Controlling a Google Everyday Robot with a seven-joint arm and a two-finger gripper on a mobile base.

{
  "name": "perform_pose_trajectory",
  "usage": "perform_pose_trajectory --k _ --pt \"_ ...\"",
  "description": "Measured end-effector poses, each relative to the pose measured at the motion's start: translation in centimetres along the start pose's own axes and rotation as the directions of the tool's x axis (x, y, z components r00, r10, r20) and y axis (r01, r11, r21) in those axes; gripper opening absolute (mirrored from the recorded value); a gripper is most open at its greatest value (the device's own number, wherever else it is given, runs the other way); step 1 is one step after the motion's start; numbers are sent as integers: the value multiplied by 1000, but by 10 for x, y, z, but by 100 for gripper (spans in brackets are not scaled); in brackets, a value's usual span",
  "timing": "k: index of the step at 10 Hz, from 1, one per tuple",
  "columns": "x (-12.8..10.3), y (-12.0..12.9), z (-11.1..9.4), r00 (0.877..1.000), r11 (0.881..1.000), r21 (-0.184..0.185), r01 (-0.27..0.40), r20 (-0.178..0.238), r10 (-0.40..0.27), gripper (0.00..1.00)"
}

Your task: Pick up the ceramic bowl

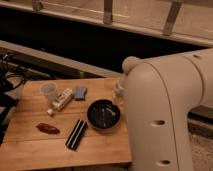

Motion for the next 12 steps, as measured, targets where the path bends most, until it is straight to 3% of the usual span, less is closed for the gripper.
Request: perform_pose_trajectory --k 3,7,10,12 --pt "0 -12 9 1000 999 52 -12 10 12 80" --pt "1 -33 32 998 996 66 -57 -6 57 80" --pt "4 -43 57 994 996 48 -72 -77 75 80" --pt "9 -49 75 988 998 11 -68 -135 69 80"
